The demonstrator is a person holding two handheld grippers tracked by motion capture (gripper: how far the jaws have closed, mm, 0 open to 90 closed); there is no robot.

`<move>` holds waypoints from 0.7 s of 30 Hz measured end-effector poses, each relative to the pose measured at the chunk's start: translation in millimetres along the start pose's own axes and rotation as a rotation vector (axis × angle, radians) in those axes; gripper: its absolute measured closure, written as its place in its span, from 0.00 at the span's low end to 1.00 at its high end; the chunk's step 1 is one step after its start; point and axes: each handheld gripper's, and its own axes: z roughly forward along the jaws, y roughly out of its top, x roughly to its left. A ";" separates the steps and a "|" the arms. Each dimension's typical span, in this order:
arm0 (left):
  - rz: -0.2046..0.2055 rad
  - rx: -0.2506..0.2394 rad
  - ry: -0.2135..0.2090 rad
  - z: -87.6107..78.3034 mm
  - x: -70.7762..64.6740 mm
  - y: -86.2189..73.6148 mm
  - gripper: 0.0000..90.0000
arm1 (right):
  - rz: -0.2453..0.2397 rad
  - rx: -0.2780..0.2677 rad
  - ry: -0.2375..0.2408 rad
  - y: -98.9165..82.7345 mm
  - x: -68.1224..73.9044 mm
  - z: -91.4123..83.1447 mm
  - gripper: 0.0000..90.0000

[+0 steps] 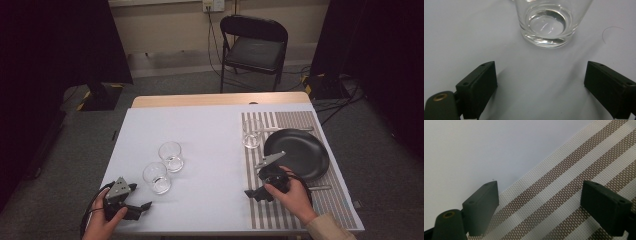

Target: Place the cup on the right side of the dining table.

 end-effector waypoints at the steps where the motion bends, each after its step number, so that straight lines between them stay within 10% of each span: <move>1: 0.001 0.001 -0.002 -0.1 0.1 0.0 0.11 | -0.010 -0.002 -0.003 -0.4 0.1 0.3 0.16; 21: 0.000 -0.001 -0.003 0.0 0.1 -0.1 0.11 | -0.120 -0.054 -0.062 -12.4 8.1 3.1 0.15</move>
